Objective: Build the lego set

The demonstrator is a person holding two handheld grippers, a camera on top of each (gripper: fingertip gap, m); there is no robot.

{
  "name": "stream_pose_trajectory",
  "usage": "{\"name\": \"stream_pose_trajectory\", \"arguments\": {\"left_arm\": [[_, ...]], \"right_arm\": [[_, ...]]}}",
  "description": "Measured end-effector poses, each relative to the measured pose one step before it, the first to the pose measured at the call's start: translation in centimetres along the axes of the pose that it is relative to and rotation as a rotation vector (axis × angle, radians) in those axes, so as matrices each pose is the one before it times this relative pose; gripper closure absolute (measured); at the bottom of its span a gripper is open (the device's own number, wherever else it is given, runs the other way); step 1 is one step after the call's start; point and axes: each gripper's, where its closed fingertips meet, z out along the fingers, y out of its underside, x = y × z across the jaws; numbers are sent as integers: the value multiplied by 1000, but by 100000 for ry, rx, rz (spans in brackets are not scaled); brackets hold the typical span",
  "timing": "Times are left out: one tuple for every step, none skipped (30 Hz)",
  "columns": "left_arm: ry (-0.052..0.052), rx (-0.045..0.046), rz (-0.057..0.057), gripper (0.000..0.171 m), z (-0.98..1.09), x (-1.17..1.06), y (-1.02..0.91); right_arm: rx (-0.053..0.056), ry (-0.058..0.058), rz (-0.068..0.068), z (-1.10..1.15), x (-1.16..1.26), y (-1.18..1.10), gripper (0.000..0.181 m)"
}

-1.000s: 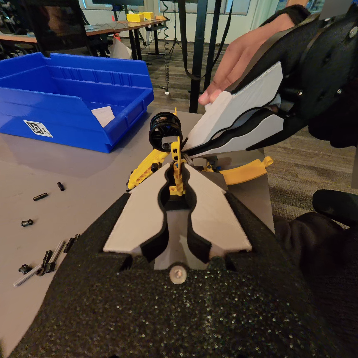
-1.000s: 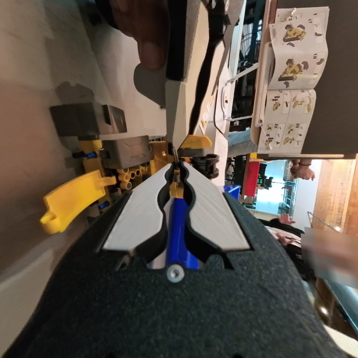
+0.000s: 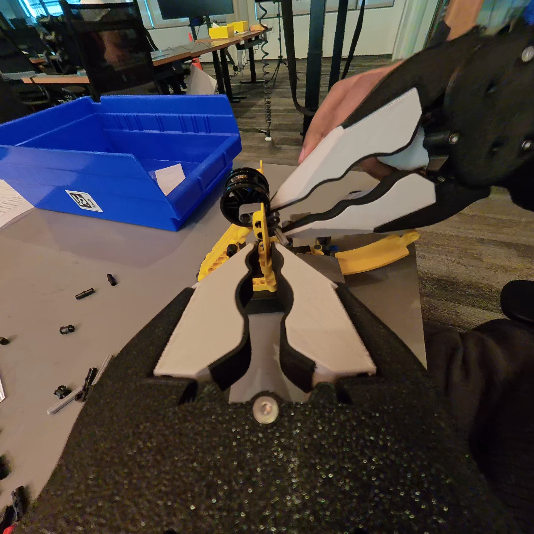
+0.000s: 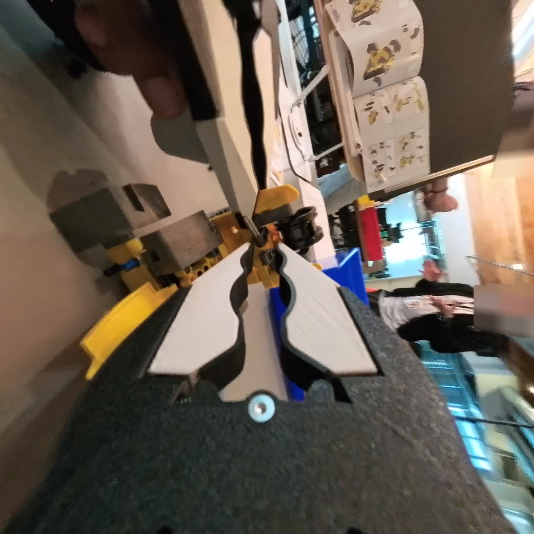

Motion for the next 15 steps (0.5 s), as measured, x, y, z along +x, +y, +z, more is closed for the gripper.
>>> {"name": "stream_pose_trajectory", "arguments": {"left_arm": [[-110, 31, 161, 164, 1, 1, -6], [-22, 3, 0, 164, 0, -3, 0], [-265, -90, -248, 164, 10, -61, 11], [-47, 99, -319, 164, -18, -28, -4], [-49, 23, -78, 164, -11, -16, 1], [-516, -70, 416, 164, 4, -16, 1], [-937, -17, 1006, 164, -3, 4, 7], [-1426, -153, 1391, 164, 9, -18, 20], [-1581, -176, 1598, 163, 2, -11, 25], [-1443, -222, 1566, 163, -10, -11, 31], [-1064, -243, 1332, 162, -12, -3, 48], [-693, -47, 831, 162, -19, -3, 28], [-158, -1, 399, 162, -34, 18, 8], [293, -17, -47, 162, -32, 20, 15], [564, 17, -548, 163, 6, 11, 4]], "right_arm": [[-1491, 2628, -4075, 115, -65, 286, 168], [-1412, 2483, -4657, 155, -55, 191, 168], [-679, 1906, -3913, 85, 3, -6, 169], [-461, 379, -2242, 15, 10, -43, 169], [-183, -196, -856, -21, 64, -49, 171], [346, -279, -715, -61, 84, -87, 173], [82, -397, -1131, -29, 21, -25, 174], [-131, -137, -1477, 4, 0, 7, 174], [-33, 162, -1702, 9, 1, -21, 174], [-123, 112, -1568, 2, 7, -7, 174], [-179, -140, -1090, -5, 0, -9, 174], [-94, -413, -460, -7, -10, -18, 174], [93, -711, 294, -8, 1, -23, 174], [156, -1045, 876, -4, -9, -14, 174], [36, -1348, 1054, -3, -8, -4, 174]]}}
